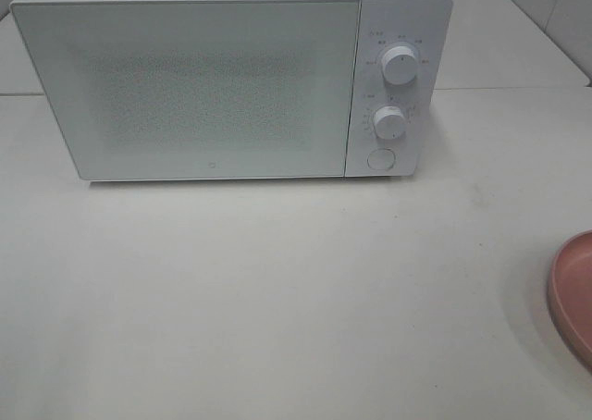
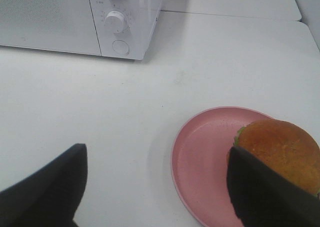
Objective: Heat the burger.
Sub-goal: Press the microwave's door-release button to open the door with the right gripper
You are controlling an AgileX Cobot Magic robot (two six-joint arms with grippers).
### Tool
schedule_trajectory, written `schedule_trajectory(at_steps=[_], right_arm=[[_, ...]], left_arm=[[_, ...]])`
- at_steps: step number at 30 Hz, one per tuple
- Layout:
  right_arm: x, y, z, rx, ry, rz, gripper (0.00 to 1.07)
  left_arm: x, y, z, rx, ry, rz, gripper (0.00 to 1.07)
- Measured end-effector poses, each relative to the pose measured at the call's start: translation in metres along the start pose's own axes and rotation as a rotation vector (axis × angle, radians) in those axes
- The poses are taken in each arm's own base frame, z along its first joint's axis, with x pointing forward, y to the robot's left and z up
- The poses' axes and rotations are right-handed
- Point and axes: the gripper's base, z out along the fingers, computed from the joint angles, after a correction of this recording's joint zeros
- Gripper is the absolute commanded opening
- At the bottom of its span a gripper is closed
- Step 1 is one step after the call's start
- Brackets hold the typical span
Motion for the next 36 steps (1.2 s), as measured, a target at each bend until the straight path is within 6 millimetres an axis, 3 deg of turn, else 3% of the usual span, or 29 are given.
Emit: schedule_trajectory(at_steps=[23, 29, 36], right_arm=[[0.000, 0.000, 0.000, 0.000, -0.002, 0.000, 0.75], [-0.012, 0.000, -0.004, -0.001, -0.035, 0.000, 0.75], [-0.032, 0.000, 0.010, 0.003, -0.061, 0.003, 0.75]], left_arm=[[0.000, 0.000, 0.000, 0.000, 0.000, 0.000, 1.02], [0.000, 0.000, 0.000, 0.000, 0.000, 0.000, 1.02], [0.000, 0.000, 0.000, 0.000, 0.000, 0.000, 1.02]])
